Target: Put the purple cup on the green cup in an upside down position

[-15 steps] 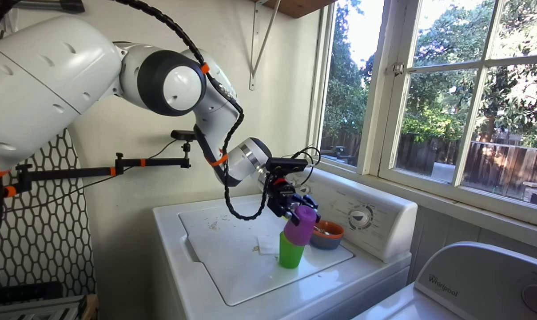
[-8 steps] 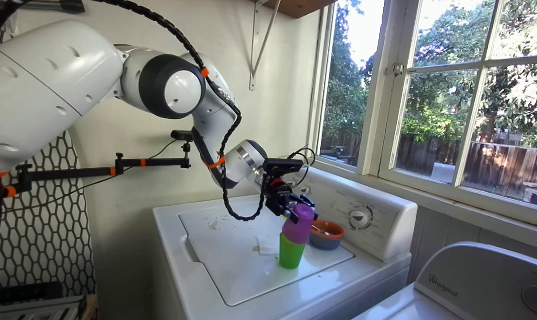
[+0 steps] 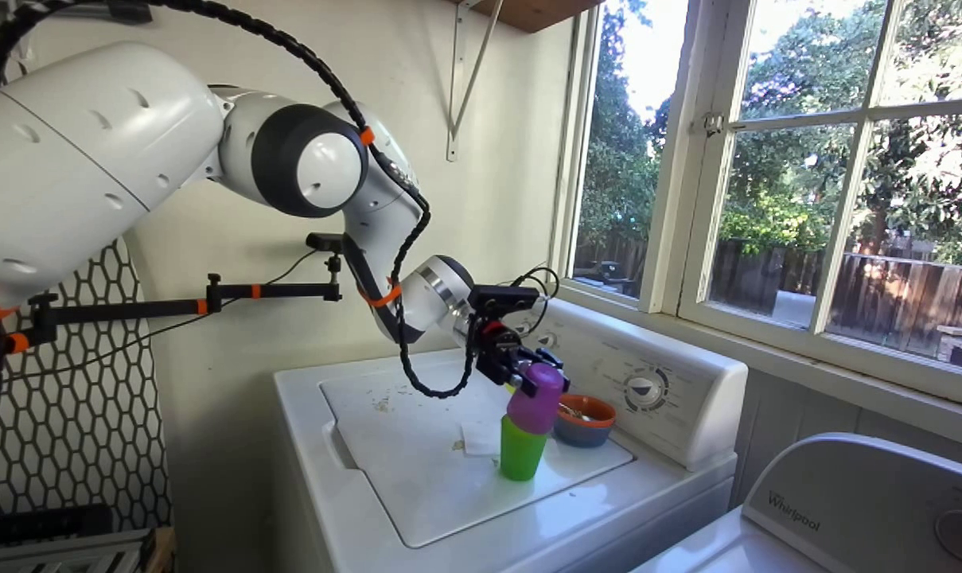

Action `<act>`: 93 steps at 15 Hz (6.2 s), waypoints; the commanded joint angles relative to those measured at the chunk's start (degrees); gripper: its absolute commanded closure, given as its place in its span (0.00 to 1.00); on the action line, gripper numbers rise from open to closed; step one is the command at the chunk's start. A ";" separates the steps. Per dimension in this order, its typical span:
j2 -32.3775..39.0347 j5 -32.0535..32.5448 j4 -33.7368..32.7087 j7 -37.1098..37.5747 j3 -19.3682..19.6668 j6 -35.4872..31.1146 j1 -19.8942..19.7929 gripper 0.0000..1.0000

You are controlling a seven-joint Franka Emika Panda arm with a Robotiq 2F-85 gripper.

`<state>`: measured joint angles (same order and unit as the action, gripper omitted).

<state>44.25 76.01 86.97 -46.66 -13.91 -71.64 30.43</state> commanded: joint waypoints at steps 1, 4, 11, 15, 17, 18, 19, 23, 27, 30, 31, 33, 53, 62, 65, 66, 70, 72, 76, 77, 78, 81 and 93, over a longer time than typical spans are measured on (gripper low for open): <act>1.33 2.34 -0.54 -1.10 -0.26 2.46 0.68 0.56; 1.51 2.72 -0.37 -0.88 -0.33 3.05 0.96 0.56; 1.52 2.77 0.19 -0.50 -0.37 4.97 1.68 0.56; 1.86 2.74 0.20 -0.35 -0.31 5.82 1.77 0.56; 2.07 2.75 0.18 -0.29 -0.31 6.15 1.74 0.56; 2.20 2.70 0.15 -0.27 -0.34 6.23 1.67 0.56; 2.35 2.65 0.06 -0.13 -0.35 6.21 1.61 0.56; 2.82 2.67 -0.10 0.11 -0.39 5.99 1.56 0.56; 3.04 2.92 -0.14 0.18 -0.42 5.80 1.67 0.56; 3.11 3.44 -0.07 0.20 -0.39 5.70 1.83 0.56; 3.17 3.73 -0.03 0.25 -0.36 5.67 1.88 0.56; 3.33 4.20 0.04 0.23 -0.35 5.65 1.97 0.56; 4.49 8.82 0.91 0.55 0.02 5.37 2.89 0.56; 4.05 9.96 1.13 1.40 0.05 5.40 3.14 0.56; 3.77 10.86 1.44 2.09 0.25 5.50 3.15 0.56; 3.72 11.06 1.56 2.31 0.32 5.57 3.12 0.56; 3.62 11.14 1.70 2.96 0.61 6.04 2.97 0.56; 3.31 11.31 2.26 3.09 0.82 6.22 2.88 0.56; 3.11 10.76 2.45 3.33 0.65 7.09 2.66 0.56; 3.05 10.82 2.57 3.40 0.64 7.30 2.65 0.56; 2.98 10.79 2.69 3.44 0.62 7.50 2.63 0.56; 2.78 10.25 2.93 3.45 0.44 8.39 2.50 0.56; 3.59 7.13 1.25 2.38 -0.75 12.08 1.38 0.56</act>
<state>48.11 85.02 87.84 -44.09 -13.38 -60.96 32.73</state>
